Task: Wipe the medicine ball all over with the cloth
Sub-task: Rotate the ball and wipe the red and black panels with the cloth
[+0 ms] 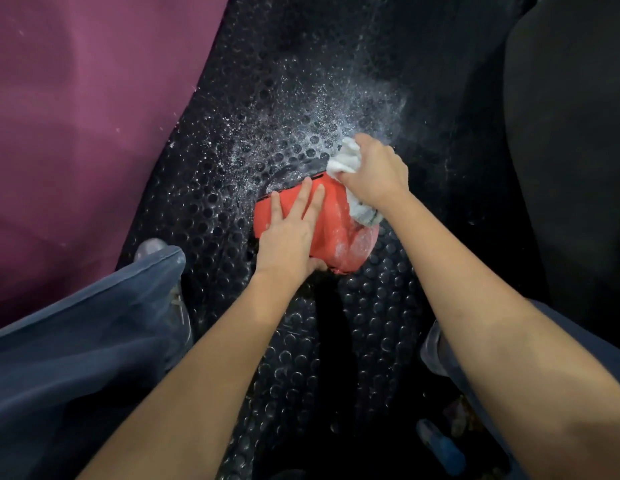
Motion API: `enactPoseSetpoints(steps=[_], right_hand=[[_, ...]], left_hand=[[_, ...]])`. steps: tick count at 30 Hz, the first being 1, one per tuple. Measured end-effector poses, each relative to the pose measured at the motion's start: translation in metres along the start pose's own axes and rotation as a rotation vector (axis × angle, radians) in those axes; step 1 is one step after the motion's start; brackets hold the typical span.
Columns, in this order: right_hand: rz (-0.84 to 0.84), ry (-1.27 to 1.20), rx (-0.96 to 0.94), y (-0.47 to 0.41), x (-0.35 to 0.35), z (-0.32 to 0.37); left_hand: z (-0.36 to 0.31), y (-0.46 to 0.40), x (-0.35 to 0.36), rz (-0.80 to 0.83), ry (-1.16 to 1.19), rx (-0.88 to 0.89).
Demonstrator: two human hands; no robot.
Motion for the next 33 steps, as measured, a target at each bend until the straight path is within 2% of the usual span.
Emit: enactPoseSetpoints(steps=[4,8,14,22,24,28,33], right_hand=[[-0.129,0.077,-0.066,0.029,-0.003,0.002],[-0.189,0.102,-0.125,0.078,0.001,-0.004],[-0.252,0.115,-0.153,0.045,0.002,0.007],[-0.461,0.092,-0.206,0.090,0.019,0.000],[-0.450,0.094,-0.183,0.069,0.011,0.007],[-0.266,0.110,-0.155,0.038,0.011,0.016],[-0.201,0.100,-0.151,0.021,0.005,0.019]], left_hand=[[-0.002,-0.005,-0.005,-0.019,-0.007,-0.015],[-0.007,-0.012,-0.008,-0.035,-0.004,-0.021],[0.002,-0.009,-0.004,-0.029,0.034,-0.045],[0.012,-0.026,-0.009,-0.054,0.132,-0.088],[0.012,-0.027,-0.009,-0.037,0.129,-0.088],[0.018,-0.031,-0.016,-0.010,0.140,-0.089],[0.024,-0.029,-0.016,0.009,0.033,-0.033]])
Point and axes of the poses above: each hand's wrist, its own y-axis away from the middle knuckle, its own x-axis out of the palm, z = x × y, the point moved 4 cm from there along -y, towards the middle knuckle, and after that the axes turned 5 degrees about -z, right-handed, at the moved point
